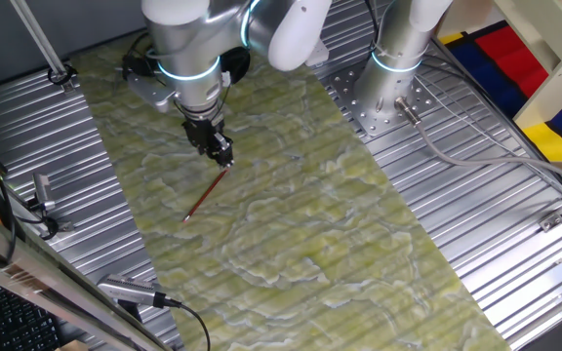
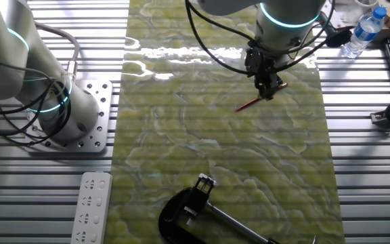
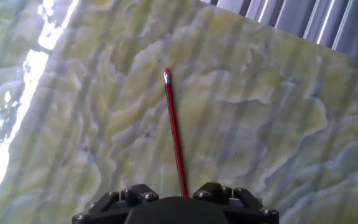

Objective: Insert the pencil into the pencil sharpener

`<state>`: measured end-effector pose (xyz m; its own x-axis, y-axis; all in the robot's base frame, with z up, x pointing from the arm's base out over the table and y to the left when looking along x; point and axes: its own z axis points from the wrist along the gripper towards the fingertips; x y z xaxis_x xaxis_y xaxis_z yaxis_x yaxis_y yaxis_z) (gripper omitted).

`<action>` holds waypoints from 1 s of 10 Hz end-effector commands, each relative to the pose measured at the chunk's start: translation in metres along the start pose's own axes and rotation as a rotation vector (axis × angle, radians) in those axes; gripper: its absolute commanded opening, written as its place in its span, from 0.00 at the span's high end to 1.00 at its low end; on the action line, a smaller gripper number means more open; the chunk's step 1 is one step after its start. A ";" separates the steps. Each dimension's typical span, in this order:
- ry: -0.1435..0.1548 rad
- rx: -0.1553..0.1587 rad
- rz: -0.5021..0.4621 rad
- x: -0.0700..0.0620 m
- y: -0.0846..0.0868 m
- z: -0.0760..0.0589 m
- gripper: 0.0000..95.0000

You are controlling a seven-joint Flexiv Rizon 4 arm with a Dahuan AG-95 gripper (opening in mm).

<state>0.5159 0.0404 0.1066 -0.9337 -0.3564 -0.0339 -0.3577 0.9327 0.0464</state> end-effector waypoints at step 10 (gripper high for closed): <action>0.025 -0.023 0.001 -0.001 0.000 0.001 0.60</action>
<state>0.5155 0.0410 0.1072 -0.9288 -0.3702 -0.0157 -0.3703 0.9258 0.0757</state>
